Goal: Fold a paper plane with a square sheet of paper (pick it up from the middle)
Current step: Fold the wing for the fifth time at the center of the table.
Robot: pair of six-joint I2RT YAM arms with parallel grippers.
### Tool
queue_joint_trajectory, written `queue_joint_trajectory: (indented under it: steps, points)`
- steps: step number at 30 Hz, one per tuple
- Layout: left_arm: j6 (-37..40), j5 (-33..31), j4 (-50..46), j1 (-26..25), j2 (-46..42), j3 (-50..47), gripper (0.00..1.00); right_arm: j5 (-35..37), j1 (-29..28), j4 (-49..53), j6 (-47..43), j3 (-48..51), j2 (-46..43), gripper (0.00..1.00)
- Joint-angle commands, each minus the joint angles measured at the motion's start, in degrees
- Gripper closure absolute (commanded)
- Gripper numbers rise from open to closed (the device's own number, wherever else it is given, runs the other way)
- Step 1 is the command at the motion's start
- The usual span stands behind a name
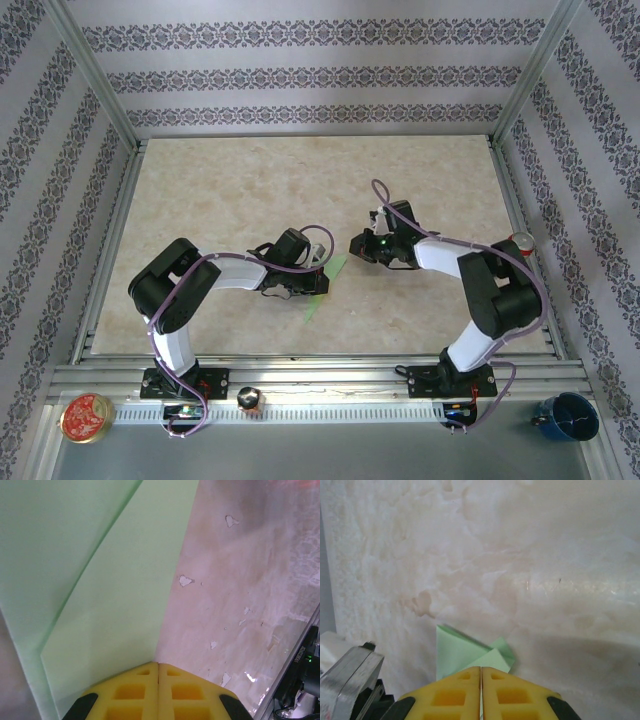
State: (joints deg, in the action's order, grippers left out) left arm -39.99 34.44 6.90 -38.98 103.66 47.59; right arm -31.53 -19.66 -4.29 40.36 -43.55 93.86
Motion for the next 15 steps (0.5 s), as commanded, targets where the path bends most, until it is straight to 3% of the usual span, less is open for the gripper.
queue_joint_trajectory:
  steps: [1,8,15]
  points:
    - [-0.7,-0.5,-2.6,0.2,-1.5,0.1,1.00,1.6,-1.0,0.6,1.0,2.7,-2.5,0.87]
    - [-0.6,-1.6,-4.0,0.2,-4.9,2.1,0.94,1.7,-2.6,0.5,2.8,5.1,-4.8,0.83]
    - [1.1,-7.1,-7.9,0.7,-11.6,1.5,0.86,2.2,-4.7,-0.2,4.5,5.6,-5.0,0.80]
